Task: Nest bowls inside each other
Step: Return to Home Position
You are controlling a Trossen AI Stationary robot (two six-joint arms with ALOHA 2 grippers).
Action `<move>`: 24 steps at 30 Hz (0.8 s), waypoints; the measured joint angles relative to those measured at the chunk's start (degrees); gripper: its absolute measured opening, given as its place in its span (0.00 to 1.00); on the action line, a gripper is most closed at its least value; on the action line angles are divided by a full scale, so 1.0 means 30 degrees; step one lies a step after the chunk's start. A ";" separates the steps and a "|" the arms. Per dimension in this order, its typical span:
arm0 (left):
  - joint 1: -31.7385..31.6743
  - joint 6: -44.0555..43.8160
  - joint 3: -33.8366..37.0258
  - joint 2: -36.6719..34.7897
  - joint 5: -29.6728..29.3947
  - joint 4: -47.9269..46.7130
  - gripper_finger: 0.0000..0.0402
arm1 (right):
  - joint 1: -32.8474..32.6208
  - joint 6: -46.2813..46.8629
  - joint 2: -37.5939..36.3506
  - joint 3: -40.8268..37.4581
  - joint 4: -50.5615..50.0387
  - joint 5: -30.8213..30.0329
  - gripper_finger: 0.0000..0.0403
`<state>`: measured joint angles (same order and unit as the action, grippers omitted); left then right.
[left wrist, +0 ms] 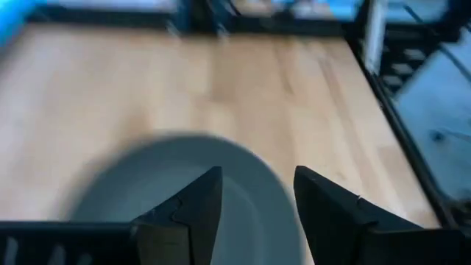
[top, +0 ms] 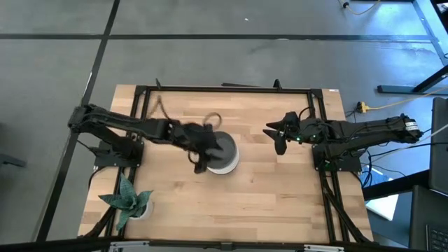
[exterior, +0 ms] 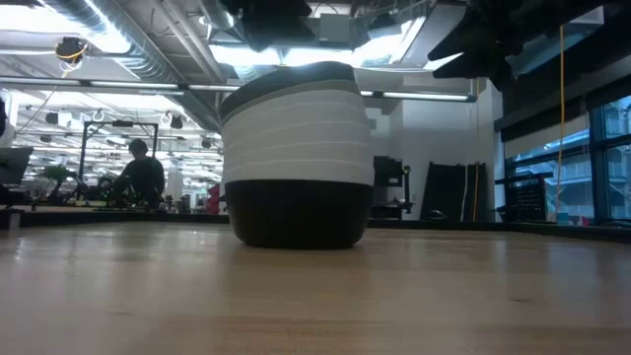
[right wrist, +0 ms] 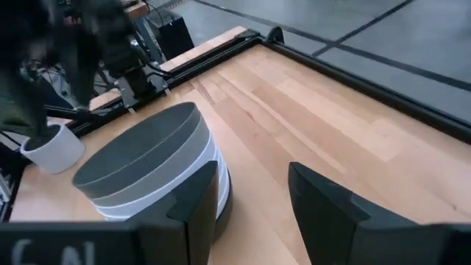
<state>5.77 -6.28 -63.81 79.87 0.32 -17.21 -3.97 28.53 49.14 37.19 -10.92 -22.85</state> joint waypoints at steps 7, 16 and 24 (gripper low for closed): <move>-0.1671 0.1857 0.0029 -0.4952 -0.2653 -0.0534 0.41 | 0.0000 -0.1887 -0.1798 -0.0001 -0.0042 -0.0040 0.42; -0.3888 0.2266 0.3656 -1.0597 -0.5597 -0.0986 0.41 | 0.0838 -0.4092 -0.5287 -0.0007 -0.1885 -0.2859 0.42; -0.5870 0.1787 0.7524 -1.5389 -0.6949 -0.0770 0.41 | 0.1784 -0.6529 -0.8132 -0.0007 -0.2490 -0.2892 0.42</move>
<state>-11.84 -0.91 -41.24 33.70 -20.53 -19.52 1.38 8.94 24.74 37.17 -18.39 -31.53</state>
